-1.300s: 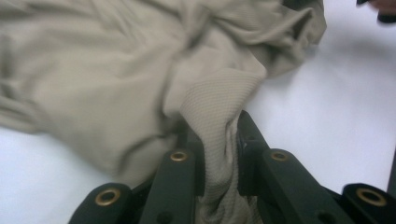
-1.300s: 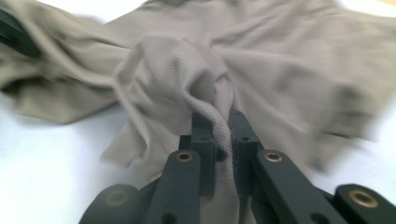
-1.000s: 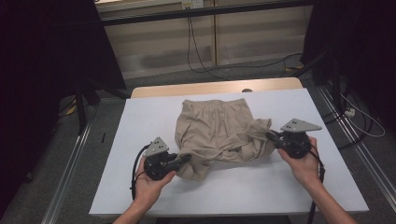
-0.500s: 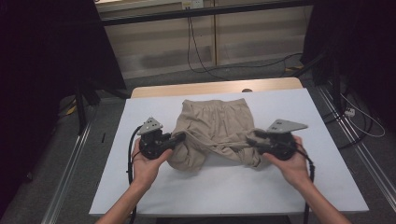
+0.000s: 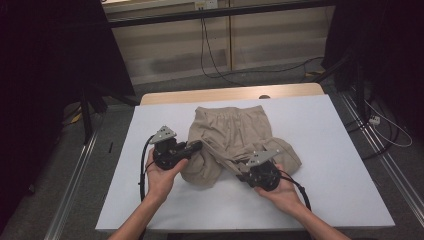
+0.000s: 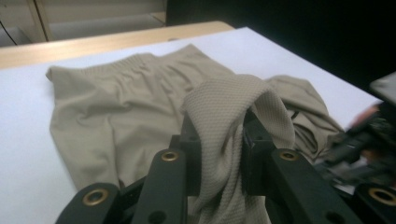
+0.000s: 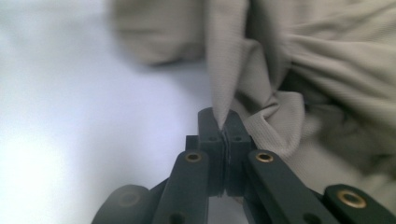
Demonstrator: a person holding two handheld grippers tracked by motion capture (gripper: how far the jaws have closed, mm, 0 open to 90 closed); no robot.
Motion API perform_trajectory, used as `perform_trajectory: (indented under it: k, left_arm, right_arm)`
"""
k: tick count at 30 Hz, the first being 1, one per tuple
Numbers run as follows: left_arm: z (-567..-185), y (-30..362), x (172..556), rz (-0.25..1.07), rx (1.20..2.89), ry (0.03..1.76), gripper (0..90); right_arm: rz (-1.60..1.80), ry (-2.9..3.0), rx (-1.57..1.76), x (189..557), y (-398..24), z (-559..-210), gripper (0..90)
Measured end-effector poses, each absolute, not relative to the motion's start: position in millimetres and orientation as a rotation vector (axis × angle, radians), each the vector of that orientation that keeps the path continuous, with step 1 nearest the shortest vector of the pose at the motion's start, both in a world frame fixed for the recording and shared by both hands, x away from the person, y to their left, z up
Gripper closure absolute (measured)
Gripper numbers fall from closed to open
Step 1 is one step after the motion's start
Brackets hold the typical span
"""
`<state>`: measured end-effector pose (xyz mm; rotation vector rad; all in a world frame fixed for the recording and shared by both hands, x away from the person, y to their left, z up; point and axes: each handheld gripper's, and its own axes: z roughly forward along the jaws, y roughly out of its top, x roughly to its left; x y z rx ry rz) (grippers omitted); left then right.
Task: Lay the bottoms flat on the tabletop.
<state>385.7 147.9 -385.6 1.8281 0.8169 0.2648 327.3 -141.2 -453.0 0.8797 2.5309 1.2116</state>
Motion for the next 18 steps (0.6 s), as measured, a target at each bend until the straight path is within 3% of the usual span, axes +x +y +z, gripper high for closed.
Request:
perform_trajectory:
  k: [10, 15, 18]
  left_arm:
    - [-390, 140, 377, 0.235, 1.867, 0.774, 70.5]
    - [-393, 142, 369, 0.256, 1.879, 0.754, 52.7]
    - [-390, 149, 359, 0.259, 1.877, 0.749, 47.3]
  right_arm:
    - [1.392, 2.676, 0.781, 270, -116, -443, 86.6]
    - [1.338, 2.601, 0.809, 277, -123, -441, 47.2]
    - [1.353, 2.522, 0.877, 287, -137, -437, 41.8]
